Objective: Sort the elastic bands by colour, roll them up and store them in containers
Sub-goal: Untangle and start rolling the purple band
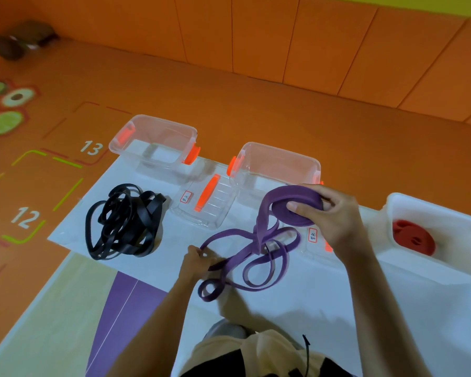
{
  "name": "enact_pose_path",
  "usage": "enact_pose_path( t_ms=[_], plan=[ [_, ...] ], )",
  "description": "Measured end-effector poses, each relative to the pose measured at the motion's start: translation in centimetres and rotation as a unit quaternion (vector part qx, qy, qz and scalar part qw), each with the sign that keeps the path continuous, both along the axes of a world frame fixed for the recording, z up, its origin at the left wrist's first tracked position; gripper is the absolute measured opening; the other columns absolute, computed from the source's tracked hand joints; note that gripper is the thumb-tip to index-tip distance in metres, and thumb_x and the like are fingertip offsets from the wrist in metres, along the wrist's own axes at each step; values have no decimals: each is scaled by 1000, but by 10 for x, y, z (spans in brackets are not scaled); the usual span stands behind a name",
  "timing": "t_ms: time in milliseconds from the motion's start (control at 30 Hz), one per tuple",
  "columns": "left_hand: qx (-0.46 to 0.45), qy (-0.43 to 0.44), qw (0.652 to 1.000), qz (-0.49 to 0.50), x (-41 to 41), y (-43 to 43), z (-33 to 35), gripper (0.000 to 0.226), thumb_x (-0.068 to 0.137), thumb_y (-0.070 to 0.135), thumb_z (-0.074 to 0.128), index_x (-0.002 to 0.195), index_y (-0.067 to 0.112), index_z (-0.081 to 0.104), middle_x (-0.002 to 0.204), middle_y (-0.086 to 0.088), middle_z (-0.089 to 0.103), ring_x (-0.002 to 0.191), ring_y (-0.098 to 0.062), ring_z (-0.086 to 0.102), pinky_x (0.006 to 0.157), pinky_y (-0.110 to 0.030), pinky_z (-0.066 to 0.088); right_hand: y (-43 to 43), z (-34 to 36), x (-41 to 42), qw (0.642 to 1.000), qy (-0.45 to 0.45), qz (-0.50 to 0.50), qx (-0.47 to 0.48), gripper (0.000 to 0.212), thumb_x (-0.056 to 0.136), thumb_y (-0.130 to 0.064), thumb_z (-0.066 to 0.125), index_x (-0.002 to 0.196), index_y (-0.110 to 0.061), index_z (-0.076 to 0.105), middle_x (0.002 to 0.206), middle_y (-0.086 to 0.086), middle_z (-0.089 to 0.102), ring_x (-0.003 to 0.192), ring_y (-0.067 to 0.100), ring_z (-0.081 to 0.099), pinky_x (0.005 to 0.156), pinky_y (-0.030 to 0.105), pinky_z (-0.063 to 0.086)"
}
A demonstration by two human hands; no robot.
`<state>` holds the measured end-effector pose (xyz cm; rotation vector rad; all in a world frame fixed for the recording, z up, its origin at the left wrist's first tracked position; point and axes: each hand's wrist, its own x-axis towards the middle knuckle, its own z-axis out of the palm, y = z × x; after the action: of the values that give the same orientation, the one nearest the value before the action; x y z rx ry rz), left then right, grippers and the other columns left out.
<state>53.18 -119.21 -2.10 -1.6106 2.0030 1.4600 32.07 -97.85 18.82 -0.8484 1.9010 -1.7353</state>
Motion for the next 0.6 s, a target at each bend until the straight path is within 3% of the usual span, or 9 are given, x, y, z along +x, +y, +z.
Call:
enact_pose_path(
  t_ms=[133, 267, 367, 600],
  plan=[
    [-57, -9, 997, 48, 3, 9, -12, 60, 103, 12, 63, 154, 7, 32, 144, -27, 55, 128, -47, 59, 108, -56, 51, 5, -2, 3, 1000, 20, 8, 4, 34, 75, -34, 88, 106, -45, 77, 103, -9, 80, 100, 17, 76, 76, 22, 62],
    [-52, -3, 998, 22, 3, 11, -17, 40, 103, 7, 61, 141, 1, 51, 134, -23, 64, 122, -43, 63, 103, -51, 54, 10, -5, 1, 999, 40, 0, 17, 36, 78, -33, 87, 112, -39, 74, 104, -12, 79, 102, 14, 75, 74, 21, 61],
    [-62, 68, 996, 4, 5, 12, -17, 26, 104, 2, 59, 130, 1, 61, 129, -21, 67, 119, -43, 64, 101, -54, 56, 11, -10, -2, 998, 53, -3, 30, 37, 79, -29, 88, 112, -40, 74, 103, -12, 79, 100, 14, 76, 74, 24, 62],
    [-55, 266, 948, 164, 0, 5, 2, 18, 106, -5, 51, 118, 4, 61, 120, -21, 67, 106, -39, 70, 85, -53, 65, 13, -12, -10, 998, 60, -20, 30, 36, 80, -29, 88, 113, -35, 75, 99, -12, 80, 94, 14, 77, 75, 22, 62]
  ],
)
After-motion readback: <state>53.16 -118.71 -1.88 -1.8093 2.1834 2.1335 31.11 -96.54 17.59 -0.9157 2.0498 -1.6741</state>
